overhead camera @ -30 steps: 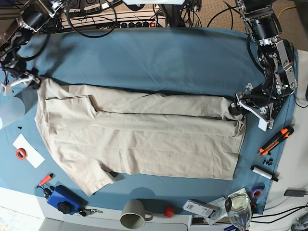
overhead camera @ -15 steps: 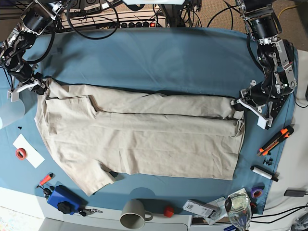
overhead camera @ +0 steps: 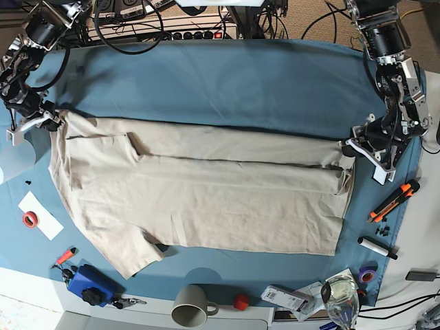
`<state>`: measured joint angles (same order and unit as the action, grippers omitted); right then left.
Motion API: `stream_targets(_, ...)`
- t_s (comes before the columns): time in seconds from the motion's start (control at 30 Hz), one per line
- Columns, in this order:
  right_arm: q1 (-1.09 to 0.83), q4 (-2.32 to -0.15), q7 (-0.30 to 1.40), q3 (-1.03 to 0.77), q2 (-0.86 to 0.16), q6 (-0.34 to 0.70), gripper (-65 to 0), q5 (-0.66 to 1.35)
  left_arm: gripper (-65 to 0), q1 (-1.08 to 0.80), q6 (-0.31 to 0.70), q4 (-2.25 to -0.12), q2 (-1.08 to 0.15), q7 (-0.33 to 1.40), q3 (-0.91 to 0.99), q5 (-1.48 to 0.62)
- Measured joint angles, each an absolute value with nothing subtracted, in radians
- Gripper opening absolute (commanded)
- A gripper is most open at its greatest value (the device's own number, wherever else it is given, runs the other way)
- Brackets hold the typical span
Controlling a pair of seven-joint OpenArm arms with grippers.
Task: Fold the T-shirt properly
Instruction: 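Regrasp the folded edge with both grippers near the shirt's sides, then pull the folded edge with both grippers to straighten the fold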
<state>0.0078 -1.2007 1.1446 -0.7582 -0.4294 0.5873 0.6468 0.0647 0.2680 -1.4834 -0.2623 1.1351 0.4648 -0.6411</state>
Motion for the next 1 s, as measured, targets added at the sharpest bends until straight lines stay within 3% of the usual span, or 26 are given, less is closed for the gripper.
stream_targets(1.0,-0.009,-1.342,1.355,-0.756,-0.434,0.569,-65.0,0.694,-65.0,-0.046,0.286,-1.587,-0.319,1.211,0.464,-0.708)
